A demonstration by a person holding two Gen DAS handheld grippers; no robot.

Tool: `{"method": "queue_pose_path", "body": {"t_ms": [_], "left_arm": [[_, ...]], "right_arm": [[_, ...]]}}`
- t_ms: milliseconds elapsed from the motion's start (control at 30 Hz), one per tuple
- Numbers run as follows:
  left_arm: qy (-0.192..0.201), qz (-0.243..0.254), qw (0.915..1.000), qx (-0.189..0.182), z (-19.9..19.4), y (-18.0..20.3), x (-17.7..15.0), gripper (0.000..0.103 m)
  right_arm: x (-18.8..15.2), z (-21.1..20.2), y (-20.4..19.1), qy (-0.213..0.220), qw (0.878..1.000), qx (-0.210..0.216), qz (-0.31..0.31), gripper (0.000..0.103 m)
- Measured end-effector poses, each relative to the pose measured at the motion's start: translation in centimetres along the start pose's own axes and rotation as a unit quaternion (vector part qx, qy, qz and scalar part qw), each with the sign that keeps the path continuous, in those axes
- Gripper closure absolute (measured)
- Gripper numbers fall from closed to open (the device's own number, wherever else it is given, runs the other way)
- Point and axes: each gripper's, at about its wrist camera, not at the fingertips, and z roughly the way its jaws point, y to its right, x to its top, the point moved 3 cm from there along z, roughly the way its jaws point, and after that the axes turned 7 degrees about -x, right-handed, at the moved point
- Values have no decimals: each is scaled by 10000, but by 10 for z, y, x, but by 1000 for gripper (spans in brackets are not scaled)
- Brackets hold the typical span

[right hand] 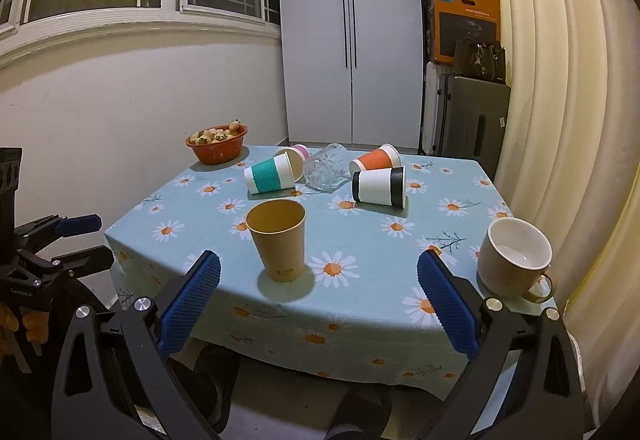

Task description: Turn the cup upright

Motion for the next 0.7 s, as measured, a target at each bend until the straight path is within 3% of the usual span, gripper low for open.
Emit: {"method": "queue_pose_path", "body": {"t_ms": [700], "left_arm": [[117,-170,9998,-52,-7,-4,2,7]], "right_arm": [[-2,1,-8,-24,9997,-100,-199,5]]}}
